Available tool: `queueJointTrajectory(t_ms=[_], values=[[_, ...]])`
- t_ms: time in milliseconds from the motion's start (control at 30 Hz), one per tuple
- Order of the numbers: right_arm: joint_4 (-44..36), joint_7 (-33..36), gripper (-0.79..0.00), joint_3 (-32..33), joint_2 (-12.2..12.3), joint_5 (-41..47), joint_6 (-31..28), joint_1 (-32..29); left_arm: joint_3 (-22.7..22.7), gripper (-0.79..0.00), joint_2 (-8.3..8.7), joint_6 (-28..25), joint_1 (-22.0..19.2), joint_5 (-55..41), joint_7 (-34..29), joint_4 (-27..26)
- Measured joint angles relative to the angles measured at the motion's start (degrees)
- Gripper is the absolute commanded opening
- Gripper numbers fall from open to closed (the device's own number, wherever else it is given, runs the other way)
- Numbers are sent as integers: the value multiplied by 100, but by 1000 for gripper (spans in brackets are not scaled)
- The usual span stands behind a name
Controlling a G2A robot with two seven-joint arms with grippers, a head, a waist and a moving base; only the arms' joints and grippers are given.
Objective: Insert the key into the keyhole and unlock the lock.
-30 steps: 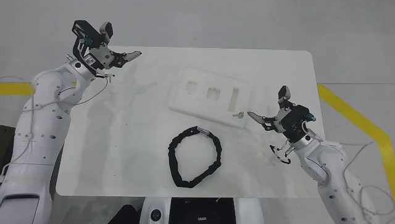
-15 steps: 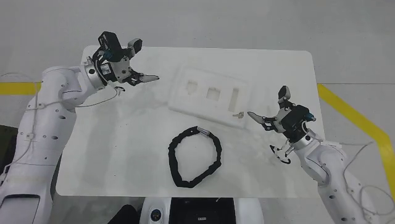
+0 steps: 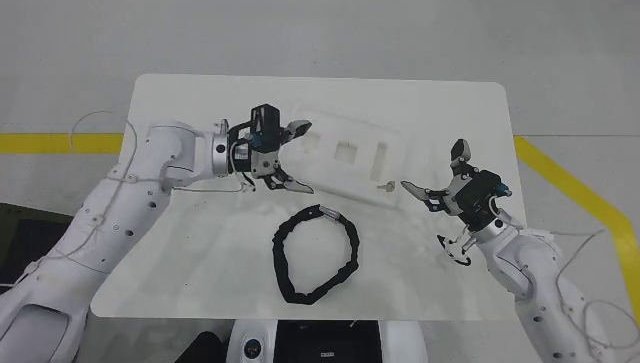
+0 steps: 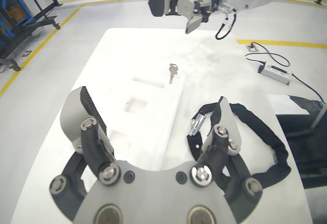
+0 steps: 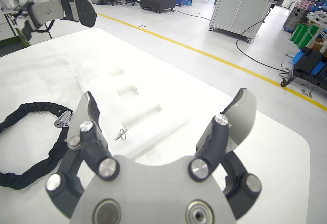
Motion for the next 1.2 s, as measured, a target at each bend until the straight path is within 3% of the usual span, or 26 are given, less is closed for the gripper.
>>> queueJointTrajectory(t_ms=[300, 500, 1000, 1200], values=[[0, 0, 0, 0, 0, 0, 0, 0, 1429, 0, 449, 0, -703, 1040, 1104, 111], [0, 0, 0, 0, 0, 0, 0, 0, 2041, 0, 539, 0, -1141, 1498, 1723, 365], [0, 0, 0, 0, 0, 0, 0, 0, 2035, 0, 537, 27, -1121, 1488, 1701, 347], [0, 0, 0, 0, 0, 0, 0, 0, 2054, 0, 511, -3, -1041, 1416, 1263, 66]])
